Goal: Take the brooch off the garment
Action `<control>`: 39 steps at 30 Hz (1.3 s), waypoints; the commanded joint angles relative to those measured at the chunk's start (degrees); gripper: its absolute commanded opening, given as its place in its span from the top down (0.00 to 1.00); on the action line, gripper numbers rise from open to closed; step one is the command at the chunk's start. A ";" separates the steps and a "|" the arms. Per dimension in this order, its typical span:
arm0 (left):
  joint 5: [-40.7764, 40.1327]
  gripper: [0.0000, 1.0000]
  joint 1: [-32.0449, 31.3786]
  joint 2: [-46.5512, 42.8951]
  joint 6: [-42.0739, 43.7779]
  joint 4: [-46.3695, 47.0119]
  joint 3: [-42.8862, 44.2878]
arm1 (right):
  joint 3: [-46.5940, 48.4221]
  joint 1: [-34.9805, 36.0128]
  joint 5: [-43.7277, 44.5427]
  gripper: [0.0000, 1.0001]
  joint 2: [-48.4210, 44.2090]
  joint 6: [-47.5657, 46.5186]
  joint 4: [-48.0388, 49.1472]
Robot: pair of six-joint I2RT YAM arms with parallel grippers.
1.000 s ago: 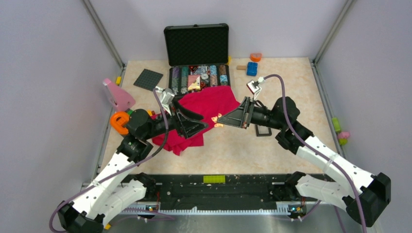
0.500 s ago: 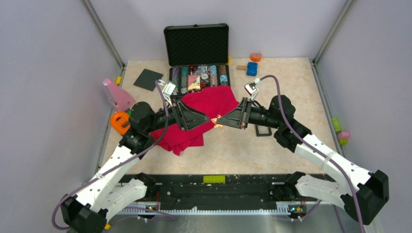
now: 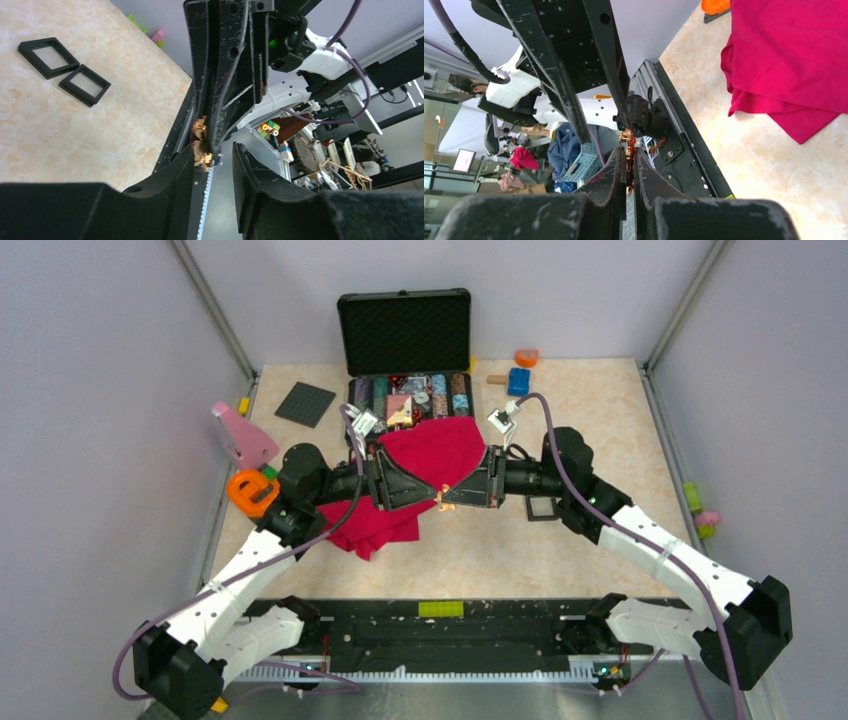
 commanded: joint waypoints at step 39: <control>-1.28 1.00 -0.60 -0.15 -1.94 8.25 -3.92 | 2.08 0.43 -2.08 0.86 1.35 -0.69 5.03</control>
